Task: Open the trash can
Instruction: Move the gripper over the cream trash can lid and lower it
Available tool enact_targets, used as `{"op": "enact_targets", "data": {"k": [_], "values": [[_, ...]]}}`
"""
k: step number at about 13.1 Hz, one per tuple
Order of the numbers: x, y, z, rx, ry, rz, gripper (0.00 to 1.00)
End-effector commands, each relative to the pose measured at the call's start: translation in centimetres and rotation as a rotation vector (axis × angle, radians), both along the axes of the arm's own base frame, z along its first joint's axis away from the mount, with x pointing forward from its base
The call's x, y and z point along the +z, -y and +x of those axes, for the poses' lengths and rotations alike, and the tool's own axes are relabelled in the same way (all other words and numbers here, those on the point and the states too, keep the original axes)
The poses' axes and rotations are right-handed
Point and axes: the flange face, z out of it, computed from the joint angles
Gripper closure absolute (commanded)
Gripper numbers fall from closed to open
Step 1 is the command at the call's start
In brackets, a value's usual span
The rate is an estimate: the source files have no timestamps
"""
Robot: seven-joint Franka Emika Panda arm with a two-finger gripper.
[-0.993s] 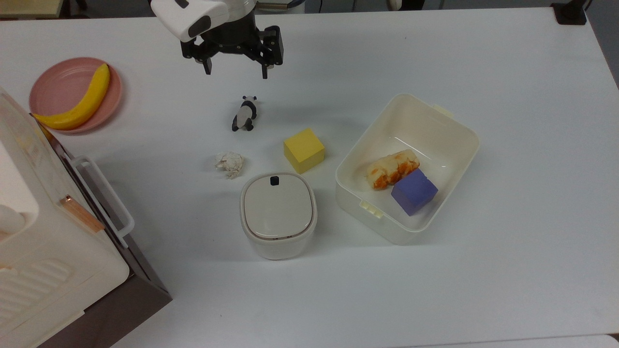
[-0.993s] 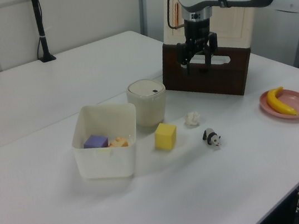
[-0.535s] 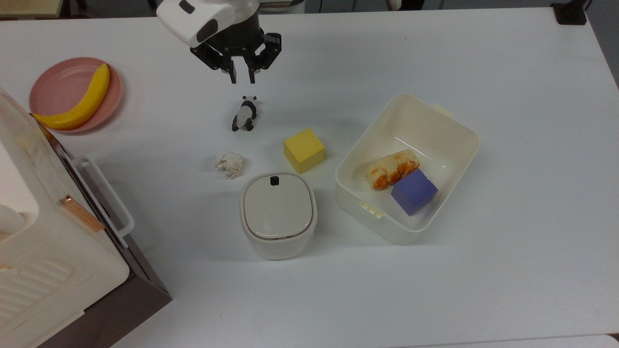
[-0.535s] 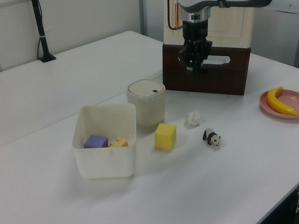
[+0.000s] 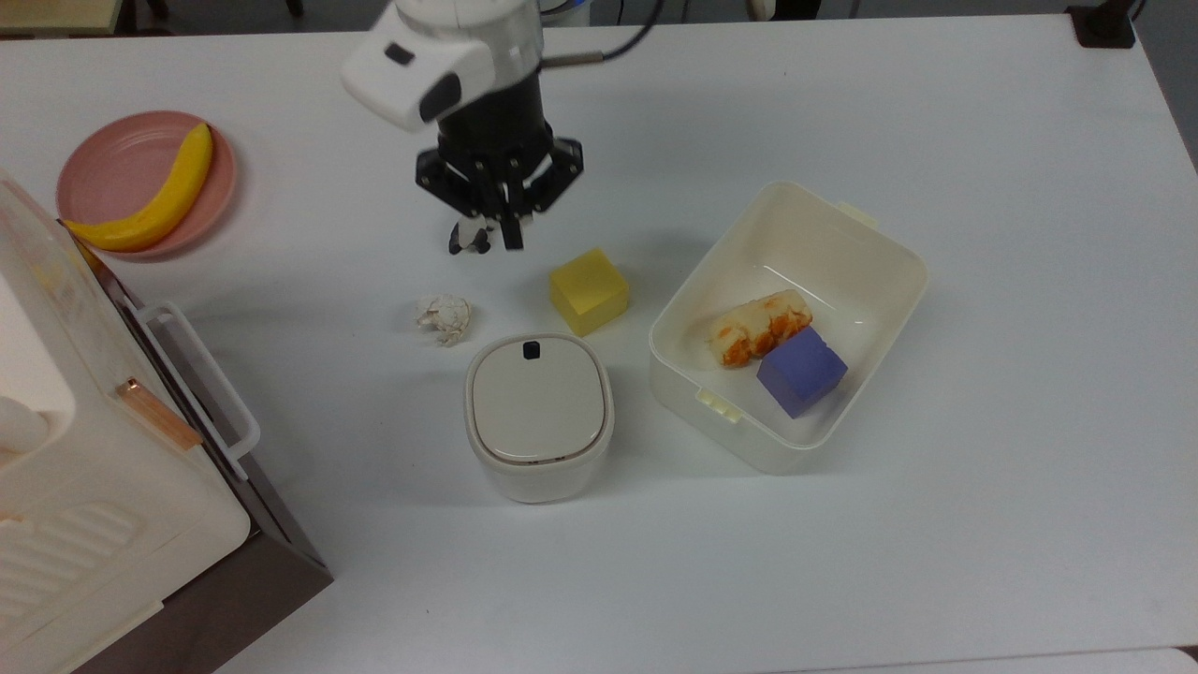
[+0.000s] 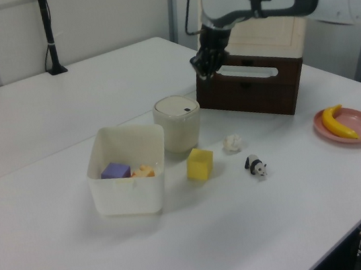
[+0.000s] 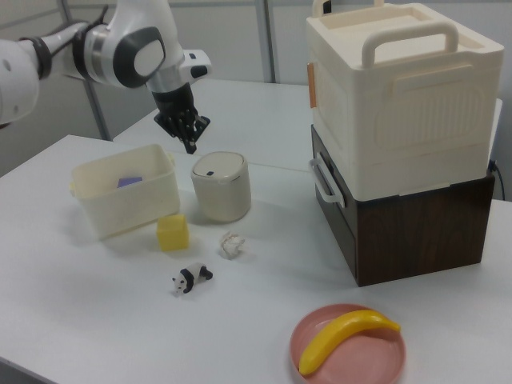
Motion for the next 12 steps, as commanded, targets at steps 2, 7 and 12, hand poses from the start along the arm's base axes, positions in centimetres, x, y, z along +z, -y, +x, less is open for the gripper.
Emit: {"op": "enact_targets", "data": {"k": [2, 7, 12], "values": [[-3.6, -1.4, 3.7, 0.017, 0.086, 0.005, 1.0], [-10.1, -3.4, 6.4, -0.017, 0.142, -0.074, 1.0], [-6.6, -3.5, 5.4, -0.022, 0.16, -0.069, 1.0]]}}
